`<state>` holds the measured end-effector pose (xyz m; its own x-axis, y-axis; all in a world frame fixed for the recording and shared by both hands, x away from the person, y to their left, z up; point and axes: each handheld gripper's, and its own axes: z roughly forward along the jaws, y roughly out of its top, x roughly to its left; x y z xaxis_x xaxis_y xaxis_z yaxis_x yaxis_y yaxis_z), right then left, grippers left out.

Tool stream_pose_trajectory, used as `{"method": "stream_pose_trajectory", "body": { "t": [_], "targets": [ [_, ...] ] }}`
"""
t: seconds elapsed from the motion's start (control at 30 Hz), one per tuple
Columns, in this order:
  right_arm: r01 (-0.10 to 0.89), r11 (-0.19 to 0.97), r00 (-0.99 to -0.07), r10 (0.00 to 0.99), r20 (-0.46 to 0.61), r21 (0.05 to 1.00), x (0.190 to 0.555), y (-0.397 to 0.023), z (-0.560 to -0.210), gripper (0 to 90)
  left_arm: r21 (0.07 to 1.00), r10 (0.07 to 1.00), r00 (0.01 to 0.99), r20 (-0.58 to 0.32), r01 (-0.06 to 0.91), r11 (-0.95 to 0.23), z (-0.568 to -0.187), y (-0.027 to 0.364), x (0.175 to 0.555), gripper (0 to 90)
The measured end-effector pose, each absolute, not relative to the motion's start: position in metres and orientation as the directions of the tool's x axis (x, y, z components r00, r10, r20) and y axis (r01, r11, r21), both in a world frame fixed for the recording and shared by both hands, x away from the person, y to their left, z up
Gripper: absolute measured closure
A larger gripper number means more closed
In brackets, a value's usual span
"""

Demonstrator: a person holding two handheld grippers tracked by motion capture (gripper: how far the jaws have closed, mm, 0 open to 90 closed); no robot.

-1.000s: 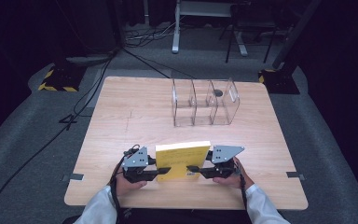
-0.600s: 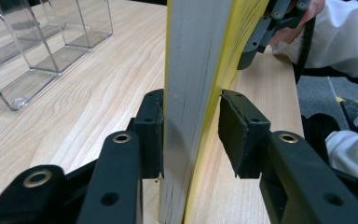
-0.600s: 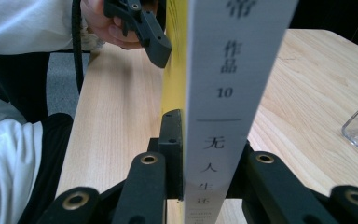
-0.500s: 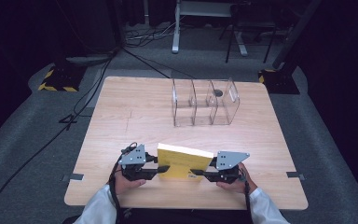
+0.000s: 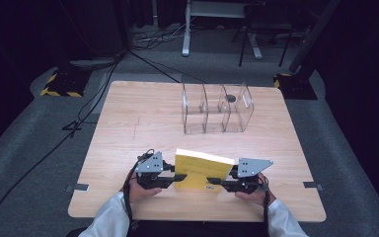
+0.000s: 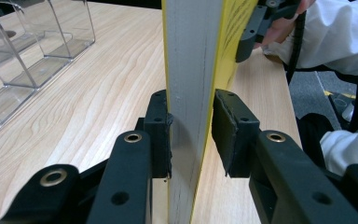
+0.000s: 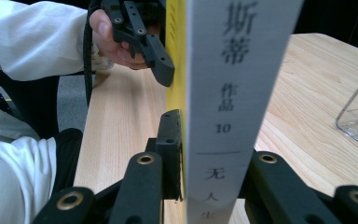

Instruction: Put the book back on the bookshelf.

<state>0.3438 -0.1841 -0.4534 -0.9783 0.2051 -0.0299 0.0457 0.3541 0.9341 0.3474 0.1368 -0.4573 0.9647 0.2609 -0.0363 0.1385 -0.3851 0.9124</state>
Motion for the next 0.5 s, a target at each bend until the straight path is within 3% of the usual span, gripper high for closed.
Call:
{"method": "stream_pose_trajectory", "body": {
  "t": [0.5],
  "targets": [
    [0.067, 0.358, -0.948, 0.313, -0.052, 0.931, 0.334, -0.211, -0.454, 74.7, 0.919, 0.233, 0.972, -0.034, 0.122, -0.375, -0.459, 0.104, 0.359, 67.0]
  ]
}}
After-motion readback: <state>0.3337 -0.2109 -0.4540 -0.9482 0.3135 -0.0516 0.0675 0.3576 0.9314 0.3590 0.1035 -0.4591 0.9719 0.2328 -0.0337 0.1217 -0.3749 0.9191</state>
